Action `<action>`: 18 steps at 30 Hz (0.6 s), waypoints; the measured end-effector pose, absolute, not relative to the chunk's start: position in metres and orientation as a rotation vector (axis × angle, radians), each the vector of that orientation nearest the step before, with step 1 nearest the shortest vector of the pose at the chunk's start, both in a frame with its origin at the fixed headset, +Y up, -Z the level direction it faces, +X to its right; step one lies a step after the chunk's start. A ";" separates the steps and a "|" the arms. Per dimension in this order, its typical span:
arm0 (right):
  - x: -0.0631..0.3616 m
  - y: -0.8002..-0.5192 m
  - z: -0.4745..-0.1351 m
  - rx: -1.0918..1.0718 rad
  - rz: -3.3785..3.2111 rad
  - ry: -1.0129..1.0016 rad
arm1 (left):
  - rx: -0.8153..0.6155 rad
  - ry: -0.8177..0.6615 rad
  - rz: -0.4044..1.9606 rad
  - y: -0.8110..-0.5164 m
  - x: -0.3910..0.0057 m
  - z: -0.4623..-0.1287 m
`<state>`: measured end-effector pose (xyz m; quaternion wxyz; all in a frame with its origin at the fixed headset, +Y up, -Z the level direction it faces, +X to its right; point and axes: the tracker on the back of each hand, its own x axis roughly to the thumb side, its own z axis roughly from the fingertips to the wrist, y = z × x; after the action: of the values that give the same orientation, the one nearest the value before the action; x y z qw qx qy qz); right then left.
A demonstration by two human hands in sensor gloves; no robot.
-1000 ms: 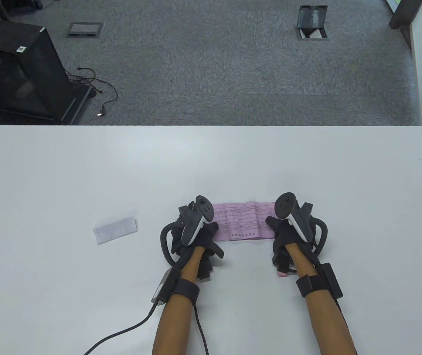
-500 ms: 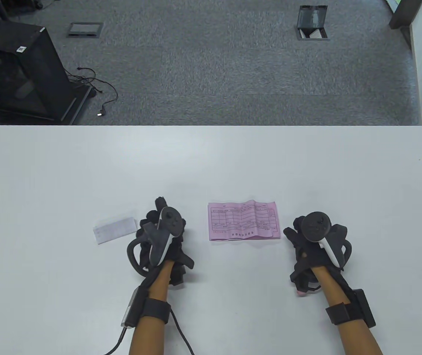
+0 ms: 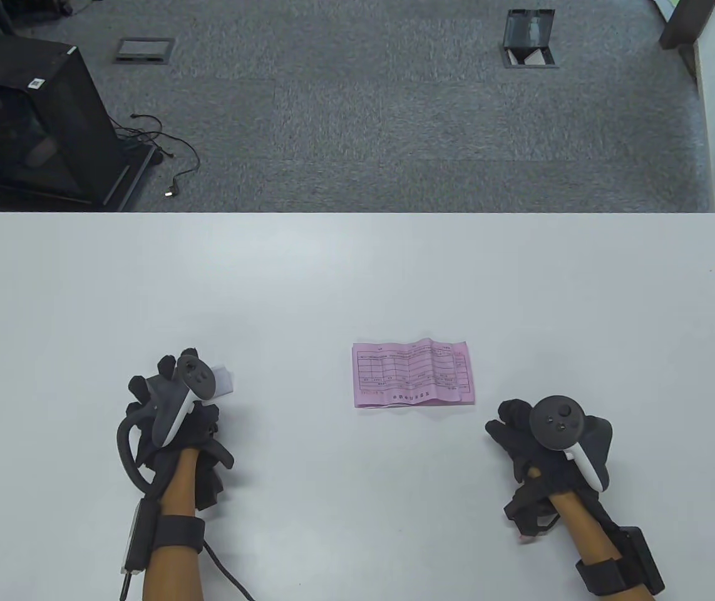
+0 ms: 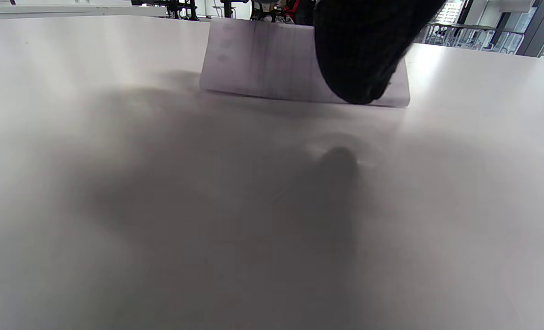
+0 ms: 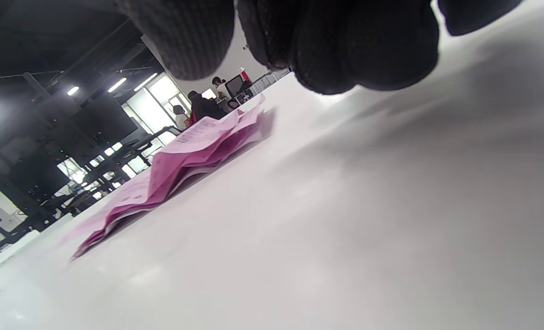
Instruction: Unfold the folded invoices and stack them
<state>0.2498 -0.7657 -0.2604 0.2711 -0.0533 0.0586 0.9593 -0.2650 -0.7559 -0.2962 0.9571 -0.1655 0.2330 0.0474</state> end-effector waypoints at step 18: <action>0.248 -0.766 -0.259 -0.080 2.561 0.211 | -0.058 0.479 0.084 -0.758 -0.264 -0.286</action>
<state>0.2475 -0.7664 -0.2591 0.2814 -0.0298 0.0787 0.9559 -0.2643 -0.7583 -0.2859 0.9701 -0.0289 0.2373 0.0418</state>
